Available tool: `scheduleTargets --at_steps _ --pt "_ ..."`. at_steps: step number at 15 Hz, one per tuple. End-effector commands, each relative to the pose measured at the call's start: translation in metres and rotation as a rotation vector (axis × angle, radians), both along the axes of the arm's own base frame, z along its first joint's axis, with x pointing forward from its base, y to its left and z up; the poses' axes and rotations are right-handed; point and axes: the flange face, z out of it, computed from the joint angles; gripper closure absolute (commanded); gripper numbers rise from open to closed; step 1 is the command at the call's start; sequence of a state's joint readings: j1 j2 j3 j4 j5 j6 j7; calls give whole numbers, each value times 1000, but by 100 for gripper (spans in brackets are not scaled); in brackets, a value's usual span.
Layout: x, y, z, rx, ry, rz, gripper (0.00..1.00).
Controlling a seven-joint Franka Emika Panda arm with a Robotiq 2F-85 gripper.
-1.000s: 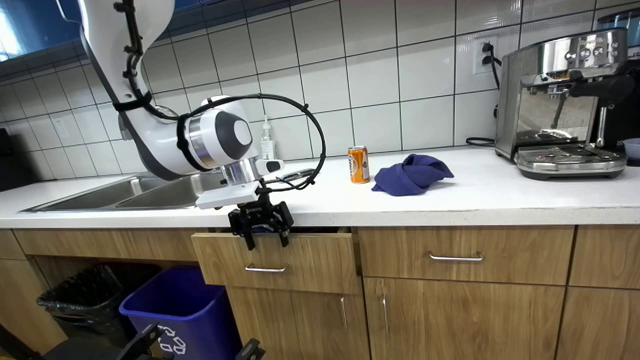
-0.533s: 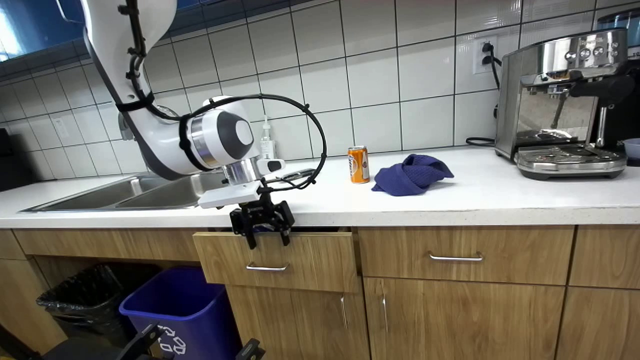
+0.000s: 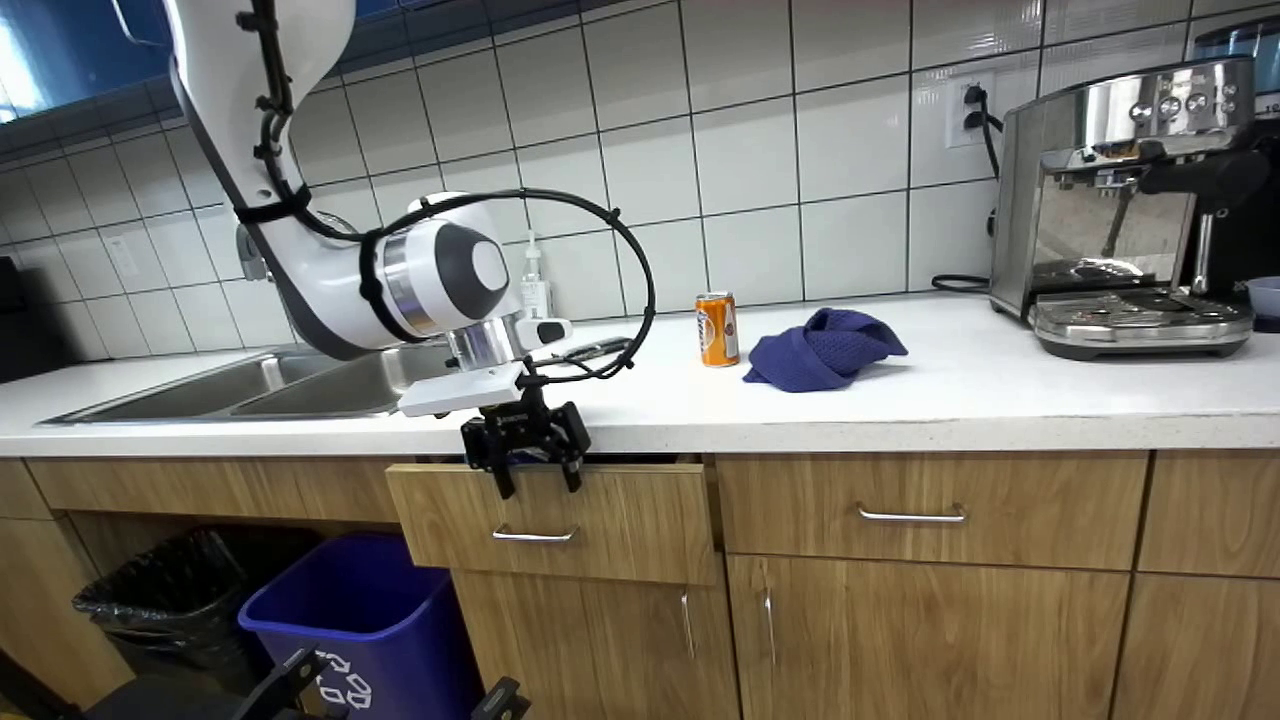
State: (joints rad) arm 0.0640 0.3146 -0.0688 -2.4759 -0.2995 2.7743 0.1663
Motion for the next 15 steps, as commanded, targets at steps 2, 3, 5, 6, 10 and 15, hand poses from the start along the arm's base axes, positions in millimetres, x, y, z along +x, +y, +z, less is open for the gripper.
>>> scheduleTargets --at_steps 2,3,5,6,10,15 --pt "-5 2 14 25 -20 9 0" --pt "-7 2 13 29 -17 3 0" --pt "-11 4 16 37 -20 -1 0" --pt "-13 4 18 39 -21 -4 0" --pt "-22 4 25 44 -11 -30 0" --pt "-37 12 43 61 -22 -45 0"
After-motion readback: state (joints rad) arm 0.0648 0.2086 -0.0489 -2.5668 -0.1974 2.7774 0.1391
